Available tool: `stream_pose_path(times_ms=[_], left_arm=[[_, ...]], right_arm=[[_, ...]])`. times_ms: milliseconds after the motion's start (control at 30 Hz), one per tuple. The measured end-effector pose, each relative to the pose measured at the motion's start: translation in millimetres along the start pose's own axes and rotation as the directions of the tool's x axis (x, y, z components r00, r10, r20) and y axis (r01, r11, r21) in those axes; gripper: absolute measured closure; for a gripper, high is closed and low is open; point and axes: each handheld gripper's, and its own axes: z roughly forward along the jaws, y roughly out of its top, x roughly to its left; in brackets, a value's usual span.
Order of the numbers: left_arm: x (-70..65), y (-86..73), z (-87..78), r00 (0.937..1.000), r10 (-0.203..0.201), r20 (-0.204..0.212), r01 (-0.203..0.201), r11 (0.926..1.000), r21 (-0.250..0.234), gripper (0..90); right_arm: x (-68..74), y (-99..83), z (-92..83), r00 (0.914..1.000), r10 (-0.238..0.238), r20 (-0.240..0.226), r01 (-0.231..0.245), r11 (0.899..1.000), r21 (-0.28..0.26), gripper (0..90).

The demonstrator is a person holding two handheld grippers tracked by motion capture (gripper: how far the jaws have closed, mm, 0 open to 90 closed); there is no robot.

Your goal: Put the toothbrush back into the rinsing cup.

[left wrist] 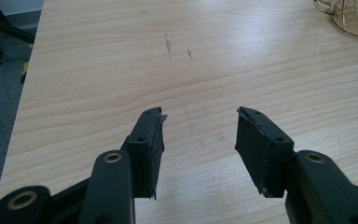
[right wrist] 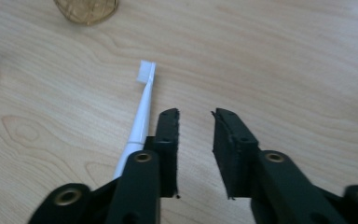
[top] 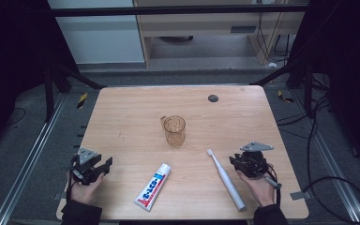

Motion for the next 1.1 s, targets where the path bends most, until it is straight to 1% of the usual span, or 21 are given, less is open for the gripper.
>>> stream_pose_path(times_ms=[33,67,133,267,367,433,500,567,633,667,733,833,900,1000,1100], left_arm=[[0.2,0.0,0.5,1.0,0.001,-0.001,-0.001,1.0,0.001,49.3],[0.0,-0.2,1.4,1.0,0.003,-0.002,-0.003,1.0,0.003,48.7],[-0.3,-0.2,2.6,1.0,0.009,-0.003,-0.009,0.9999,0.013,47.4],[-1.2,-0.3,3.4,0.9996,0.024,-0.012,-0.024,0.9996,0.017,45.0],[-0.5,-0.7,4.3,0.9996,0.025,-0.013,-0.024,0.9994,0.024,43.9],[0.0,-0.8,4.8,0.9996,0.024,-0.015,-0.024,0.9994,0.025,43.2],[0.3,-0.7,5.2,0.9995,0.026,-0.018,-0.026,0.9993,0.026,42.6],[0.4,-0.7,5.8,0.9992,0.033,-0.023,-0.032,0.9991,0.029,42.1],[0.6,-0.8,6.1,0.999,0.036,-0.026,-0.035,0.9989,0.03,41.7],[0.7,-0.7,6.3,0.999,0.036,-0.026,-0.035,0.9989,0.031,41.5],[0.9,-0.8,6.6,0.999,0.037,-0.024,-0.036,0.9989,0.032,41.1],[0.9,-1.0,7.1,0.9989,0.038,-0.026,-0.037,0.9988,0.033,40.6],[0.8,-1.0,7.0,0.9989,0.038,-0.026,-0.038,0.9988,0.032,40.5],[0.8,-1.1,7.0,0.9989,0.038,-0.026,-0.037,0.9987,0.033,40.4],[0.9,-1.1,7.1,0.9988,0.041,-0.025,-0.04,0.9985,0.036,40.4]], right_arm=[[0.3,2.4,-2.9,0.9999,-0.007,0.011,0.007,1.0,-0.003,61.9],[0.4,4.7,-5.8,0.9999,-0.009,0.01,0.009,1.0,-0.002,58.3],[0.6,9.7,-11.1,1.0,0.0,0.003,0.0,1.0,0.022,51.6],[3.3,17.2,-22.3,0.9999,0.008,0.013,-0.009,1.0,0.022,44.5],[6.1,22.5,-28.8,0.9996,-0.005,0.029,0.005,1.0,0.019,41.0],[9.4,26.0,-32.2,0.9996,-0.018,0.022,0.017,0.999,0.032,42.2],[13.2,28.9,-34.9,0.9996,-0.024,0.017,0.023,0.999,0.031,42.6],[17.2,31.4,-35.6,0.9996,-0.028,0.005,0.028,0.998,0.052,42.7],[20.7,32.6,-34.8,0.9991,-0.042,0.0,0.042,0.996,0.079,43.6],[22.1,32.6,-33.7,0.9986,-0.053,-0.001,0.052,0.995,0.089,43.3],[24.5,31.2,-30.9,0.9984,-0.056,0.002,0.056,0.993,0.104,43.4],[26.1,26.6,-25.5,0.9985,-0.055,-0.008,0.055,0.991,0.123,44.3],[28.6,22.6,-21.2,0.9984,-0.057,-0.006,0.057,0.988,0.146,44.9],[31.6,19.0,-16.2,0.9982,-0.057,-0.021,0.06,0.982,0.179,46.2],[34.5,17.1,-12.2,0.9974,-0.068,-0.021,0.071,0.978,0.197,47.0]])
